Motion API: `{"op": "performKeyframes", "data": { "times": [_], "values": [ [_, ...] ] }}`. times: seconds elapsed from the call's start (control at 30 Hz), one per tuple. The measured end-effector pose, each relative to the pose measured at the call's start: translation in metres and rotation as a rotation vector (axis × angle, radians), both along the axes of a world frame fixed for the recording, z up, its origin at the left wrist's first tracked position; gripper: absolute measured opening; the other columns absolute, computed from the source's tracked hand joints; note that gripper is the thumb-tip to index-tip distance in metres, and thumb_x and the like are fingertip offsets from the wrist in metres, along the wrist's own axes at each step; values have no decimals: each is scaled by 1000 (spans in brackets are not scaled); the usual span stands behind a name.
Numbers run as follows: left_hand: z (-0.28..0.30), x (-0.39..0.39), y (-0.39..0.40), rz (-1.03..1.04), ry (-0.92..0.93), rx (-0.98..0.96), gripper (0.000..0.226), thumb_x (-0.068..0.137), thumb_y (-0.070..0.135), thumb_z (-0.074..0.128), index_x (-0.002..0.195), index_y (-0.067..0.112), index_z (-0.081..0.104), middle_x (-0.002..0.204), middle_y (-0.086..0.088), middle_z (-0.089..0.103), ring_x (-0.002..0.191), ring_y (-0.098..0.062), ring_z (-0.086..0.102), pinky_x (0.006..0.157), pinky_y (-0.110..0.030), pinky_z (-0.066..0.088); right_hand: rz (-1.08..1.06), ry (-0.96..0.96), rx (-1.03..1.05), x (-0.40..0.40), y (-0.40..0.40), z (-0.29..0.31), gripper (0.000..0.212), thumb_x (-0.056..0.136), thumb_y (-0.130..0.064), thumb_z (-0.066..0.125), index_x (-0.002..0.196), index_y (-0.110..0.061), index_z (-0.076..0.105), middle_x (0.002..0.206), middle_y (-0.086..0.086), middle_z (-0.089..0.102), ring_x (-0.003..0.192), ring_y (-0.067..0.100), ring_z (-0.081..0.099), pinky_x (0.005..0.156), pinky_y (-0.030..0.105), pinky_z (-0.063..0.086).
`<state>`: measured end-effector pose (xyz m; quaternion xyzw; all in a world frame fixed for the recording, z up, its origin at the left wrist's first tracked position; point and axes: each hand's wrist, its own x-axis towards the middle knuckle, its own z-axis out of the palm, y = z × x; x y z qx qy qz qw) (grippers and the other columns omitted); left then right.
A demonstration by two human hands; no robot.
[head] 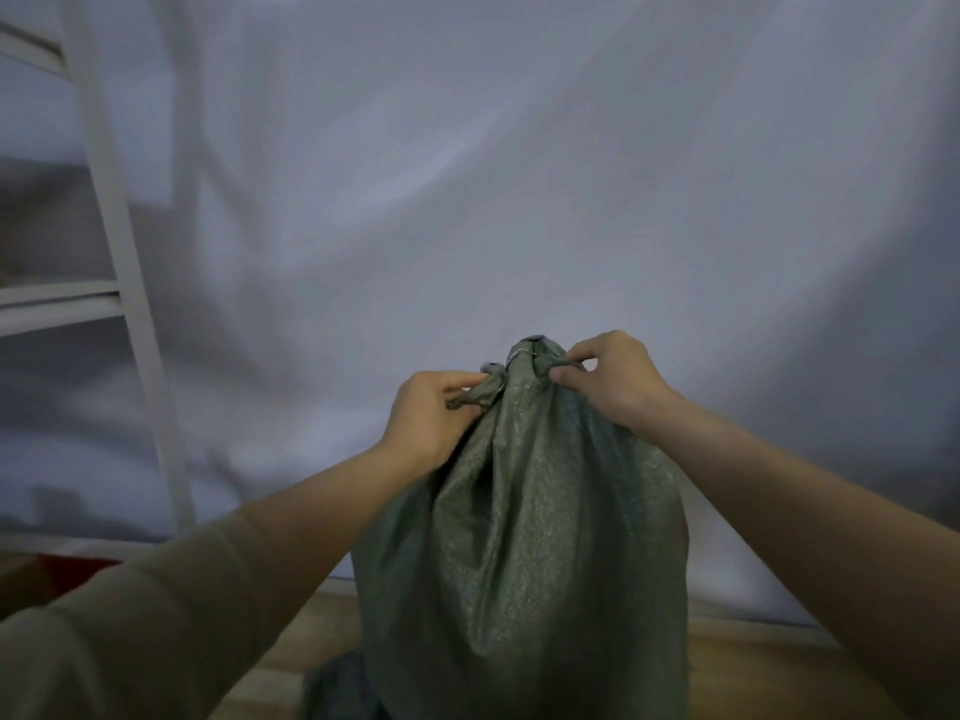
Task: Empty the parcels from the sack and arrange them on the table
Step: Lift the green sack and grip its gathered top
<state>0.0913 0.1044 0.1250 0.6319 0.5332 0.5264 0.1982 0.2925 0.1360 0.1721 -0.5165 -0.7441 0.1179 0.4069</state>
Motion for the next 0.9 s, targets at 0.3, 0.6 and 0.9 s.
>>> {"op": "performKeyframes", "data": {
  "times": [0.3, 0.6, 0.9],
  "values": [
    [0, -12, -5, 129, -133, -83, 40, 73, 4, 84, 109, 14, 70, 85, -6, 75, 80, -18, 73, 86, -36, 58, 34, -147, -170, -15, -5, -5, 27, 85, -6, 71, 95, 17, 64, 68, 8, 48, 60, 19, 42, 55, 27, 35],
    [93, -14, 34, 198, -450, 105, 24, 70, 5, 86, 82, 20, 71, 83, -4, 74, 78, -20, 73, 80, -33, 60, -278, 284, 280, -14, 18, 65, 16, 91, -7, 60, 93, -4, 75, 83, 6, 66, 82, 22, 61, 75, 29, 47],
    [90, -30, 46, 275, -325, -51, 21, 72, 7, 86, 71, 17, 67, 81, -5, 70, 86, -25, 69, 89, -39, 58, -260, 170, 187, -12, 34, 61, 18, 89, -7, 62, 98, -6, 77, 98, 14, 74, 95, 28, 67, 85, 30, 52]
  ]
}}
